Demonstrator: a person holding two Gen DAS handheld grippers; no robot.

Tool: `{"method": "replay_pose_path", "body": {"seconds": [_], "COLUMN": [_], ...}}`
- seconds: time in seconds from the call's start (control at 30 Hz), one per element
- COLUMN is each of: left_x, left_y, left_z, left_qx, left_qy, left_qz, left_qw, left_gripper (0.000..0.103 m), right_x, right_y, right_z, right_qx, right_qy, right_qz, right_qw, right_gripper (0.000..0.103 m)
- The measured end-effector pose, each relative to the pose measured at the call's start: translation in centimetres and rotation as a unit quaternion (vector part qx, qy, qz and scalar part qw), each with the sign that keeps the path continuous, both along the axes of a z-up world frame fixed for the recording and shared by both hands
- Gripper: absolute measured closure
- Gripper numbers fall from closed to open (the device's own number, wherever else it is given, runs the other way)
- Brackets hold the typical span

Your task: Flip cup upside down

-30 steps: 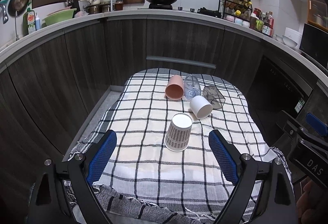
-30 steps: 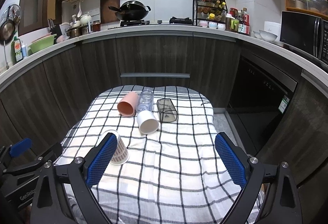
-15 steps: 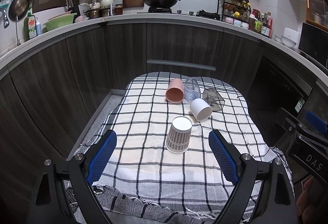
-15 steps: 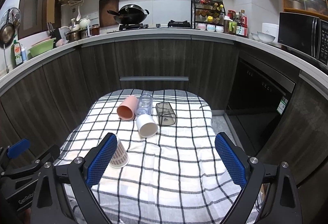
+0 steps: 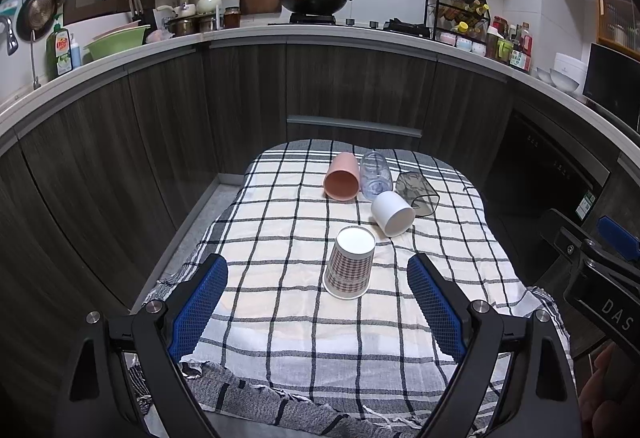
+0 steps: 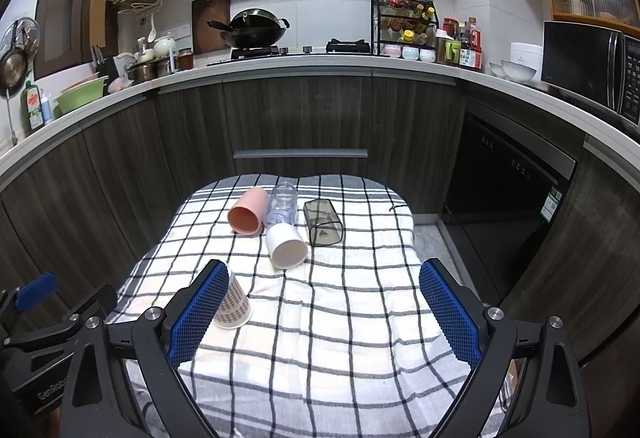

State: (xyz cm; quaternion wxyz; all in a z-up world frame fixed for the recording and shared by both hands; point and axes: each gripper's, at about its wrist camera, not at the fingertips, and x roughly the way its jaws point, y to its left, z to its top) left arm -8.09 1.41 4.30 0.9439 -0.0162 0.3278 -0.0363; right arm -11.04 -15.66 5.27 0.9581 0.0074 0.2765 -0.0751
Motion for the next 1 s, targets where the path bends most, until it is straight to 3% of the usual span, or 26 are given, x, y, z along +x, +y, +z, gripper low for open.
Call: {"method": "replay_pose_path", "body": {"seconds": [1.0], "left_x": [-0.25], "left_y": [-0.15], "left_z": [-0.52], "left_qx": [0.003], "left_qy": [-0.003], "left_qz": [0.002], "left_qw": [1.0000], "left_gripper": [0.011], "right_x": [-0.10], "right_y": [0.04], "right_z": [-0.02], "right_qx": [0.001], "right_qy": [-0.001], "right_qz": [-0.001], "right_qw": [1.000], "right_gripper": [0.007]}}
